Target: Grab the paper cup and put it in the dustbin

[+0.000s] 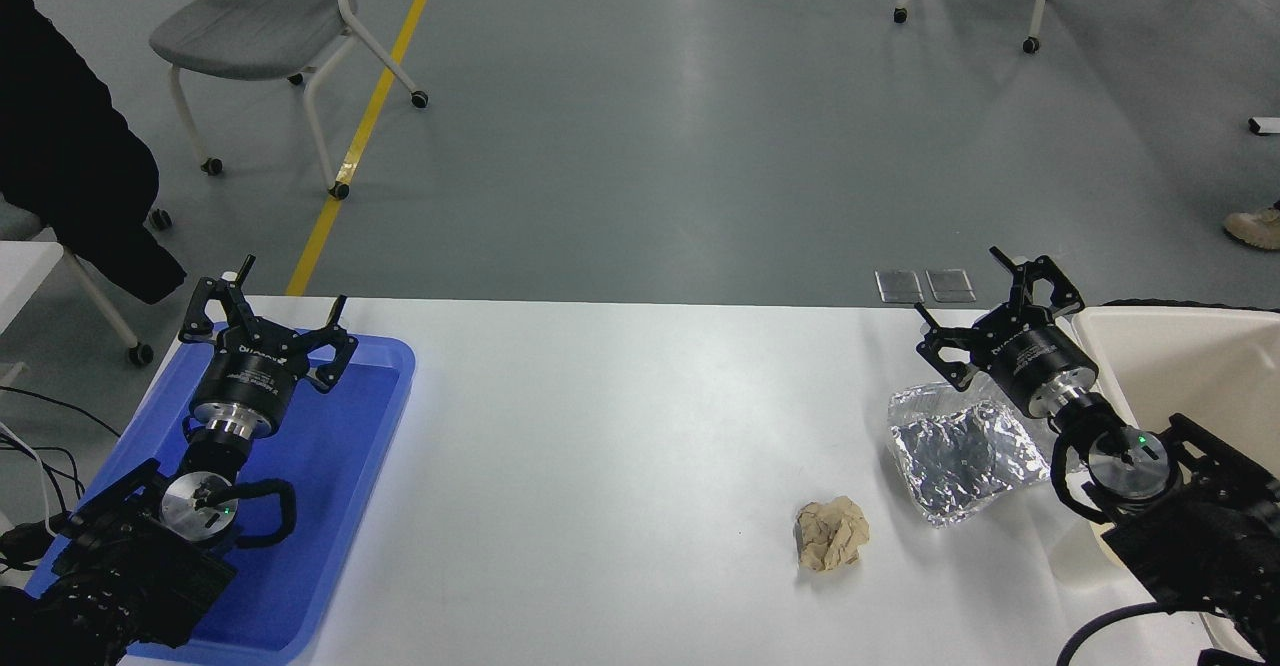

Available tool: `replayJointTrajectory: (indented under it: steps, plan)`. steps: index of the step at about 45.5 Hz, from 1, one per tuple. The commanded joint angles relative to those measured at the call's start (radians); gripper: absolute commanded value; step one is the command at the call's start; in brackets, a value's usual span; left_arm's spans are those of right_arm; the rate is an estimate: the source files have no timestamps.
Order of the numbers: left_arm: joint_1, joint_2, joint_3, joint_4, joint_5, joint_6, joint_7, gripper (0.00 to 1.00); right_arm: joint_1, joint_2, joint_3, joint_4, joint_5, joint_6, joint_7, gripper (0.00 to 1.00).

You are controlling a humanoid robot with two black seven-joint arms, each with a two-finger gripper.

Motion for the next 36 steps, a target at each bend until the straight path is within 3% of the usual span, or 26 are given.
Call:
replayJointTrajectory:
  steps: [1,25,36]
  plan:
    - [0.002,0.000,0.000,0.000,0.002,0.000,0.002,1.00,0.002,-0.004,-0.003,0.000,-0.006,0.000,0.000,1.00]
    - [0.000,0.000,0.000,-0.003,0.000,0.000,0.002,1.00,0.118,-0.010,-0.085,0.017,-0.064,0.000,-0.012,1.00]
    - [0.000,0.000,0.000,0.000,0.000,0.000,0.002,1.00,0.284,-0.189,-0.351,0.167,-0.291,0.000,-0.014,1.00]
